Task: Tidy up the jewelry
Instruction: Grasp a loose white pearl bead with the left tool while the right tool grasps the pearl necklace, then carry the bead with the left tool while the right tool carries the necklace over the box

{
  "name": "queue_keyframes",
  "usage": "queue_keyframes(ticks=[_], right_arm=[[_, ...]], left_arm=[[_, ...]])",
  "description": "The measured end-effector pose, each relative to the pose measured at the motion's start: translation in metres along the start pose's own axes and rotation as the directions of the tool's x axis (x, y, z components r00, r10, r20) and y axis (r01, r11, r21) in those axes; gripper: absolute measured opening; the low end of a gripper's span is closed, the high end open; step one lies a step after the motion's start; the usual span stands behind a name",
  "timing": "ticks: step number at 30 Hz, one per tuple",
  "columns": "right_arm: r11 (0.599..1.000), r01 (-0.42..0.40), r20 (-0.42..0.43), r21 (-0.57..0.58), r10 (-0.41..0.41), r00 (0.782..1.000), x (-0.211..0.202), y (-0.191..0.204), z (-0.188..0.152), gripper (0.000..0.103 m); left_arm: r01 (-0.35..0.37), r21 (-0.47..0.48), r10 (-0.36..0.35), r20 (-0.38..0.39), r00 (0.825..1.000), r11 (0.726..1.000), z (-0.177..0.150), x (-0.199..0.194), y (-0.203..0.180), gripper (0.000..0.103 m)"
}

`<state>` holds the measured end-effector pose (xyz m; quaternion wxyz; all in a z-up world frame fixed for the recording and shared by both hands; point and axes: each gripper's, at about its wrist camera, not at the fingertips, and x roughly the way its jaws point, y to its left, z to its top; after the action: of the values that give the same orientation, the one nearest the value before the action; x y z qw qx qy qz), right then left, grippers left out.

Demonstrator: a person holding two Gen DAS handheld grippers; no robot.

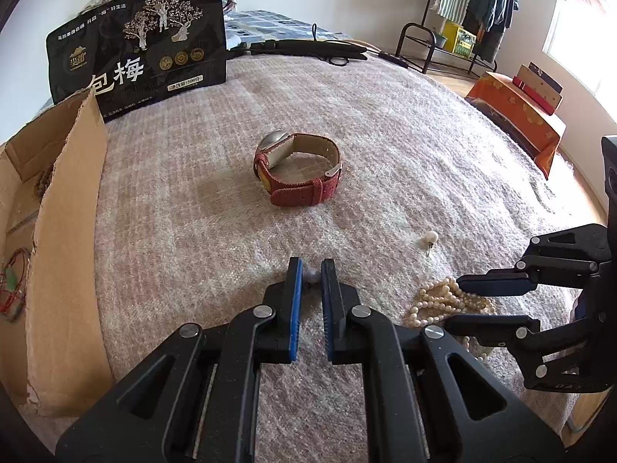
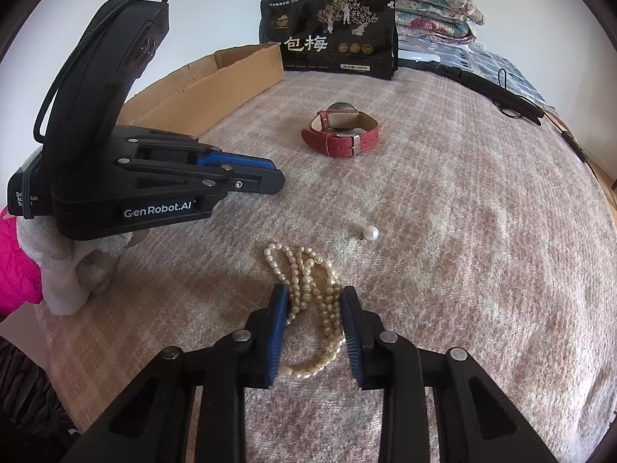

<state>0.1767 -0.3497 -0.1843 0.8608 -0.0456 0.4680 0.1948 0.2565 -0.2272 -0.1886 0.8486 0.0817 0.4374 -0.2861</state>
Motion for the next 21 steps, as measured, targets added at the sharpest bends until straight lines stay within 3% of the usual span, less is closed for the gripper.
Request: queue_keyframes(ticks=[7, 21], right_arm=[[1.0, 0.017, -0.021, -0.02, -0.018, 1.0, 0.0, 0.003, 0.004, 0.007], [0.999, 0.038, 0.037, 0.037, -0.039, 0.999, -0.034, -0.003, 0.0, 0.005]], left_arm=[[-0.001, -0.005, 0.001, 0.007, 1.0, 1.0, -0.001, -0.004, -0.001, 0.007], [0.007, -0.019, -0.006, 0.045, 0.999, 1.0, 0.0, -0.029, -0.003, 0.006]])
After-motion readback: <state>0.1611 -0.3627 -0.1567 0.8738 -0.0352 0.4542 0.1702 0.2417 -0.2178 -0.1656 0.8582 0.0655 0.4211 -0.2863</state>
